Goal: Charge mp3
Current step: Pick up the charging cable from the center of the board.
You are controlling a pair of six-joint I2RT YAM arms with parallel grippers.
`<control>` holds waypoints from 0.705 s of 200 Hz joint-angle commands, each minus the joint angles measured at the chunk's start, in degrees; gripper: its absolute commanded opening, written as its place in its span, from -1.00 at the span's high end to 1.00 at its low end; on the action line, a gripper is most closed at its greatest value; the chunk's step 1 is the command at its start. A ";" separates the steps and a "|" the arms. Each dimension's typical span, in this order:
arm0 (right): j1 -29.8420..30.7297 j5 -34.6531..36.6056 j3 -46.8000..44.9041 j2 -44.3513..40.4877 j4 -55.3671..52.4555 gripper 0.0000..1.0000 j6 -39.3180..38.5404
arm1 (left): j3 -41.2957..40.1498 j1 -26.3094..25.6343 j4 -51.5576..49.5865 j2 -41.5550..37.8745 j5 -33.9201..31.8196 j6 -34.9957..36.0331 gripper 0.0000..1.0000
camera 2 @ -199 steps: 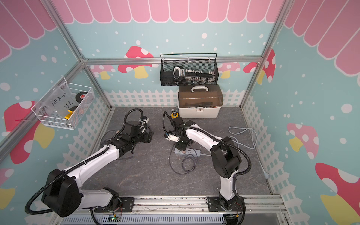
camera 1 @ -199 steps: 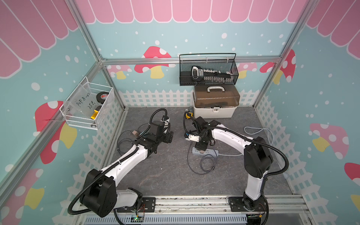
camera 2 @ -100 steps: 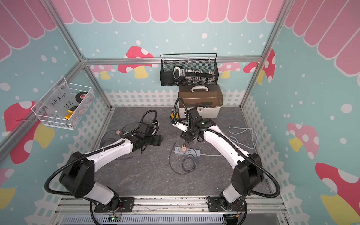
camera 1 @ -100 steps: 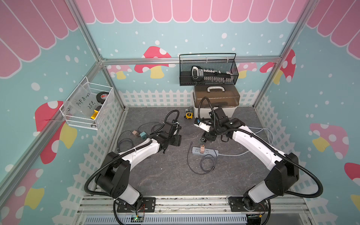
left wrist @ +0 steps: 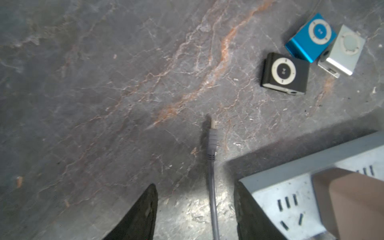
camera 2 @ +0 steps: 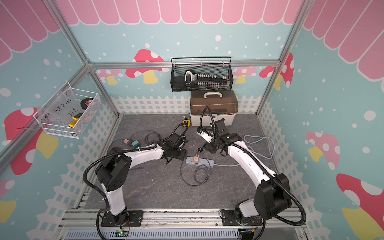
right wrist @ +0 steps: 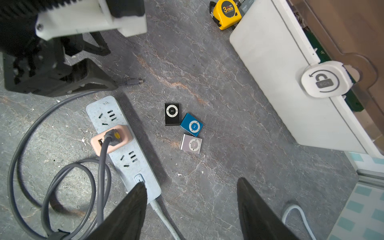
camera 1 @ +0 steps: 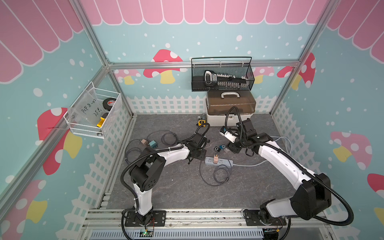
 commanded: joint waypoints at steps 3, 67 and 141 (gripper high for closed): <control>-1.04 -0.16 -1.11 -1.65 2.00 -0.31 0.68 | 2.92 -0.57 -1.75 2.42 -0.08 -0.86 -0.09; -2.09 -0.08 -1.32 -1.58 2.61 -0.26 0.74 | 7.11 -0.83 -5.08 7.64 -3.56 0.81 0.15; -2.18 -1.13 -1.14 -1.31 2.70 -0.19 2.42 | 8.93 -0.15 -6.50 10.13 -3.16 -0.25 0.60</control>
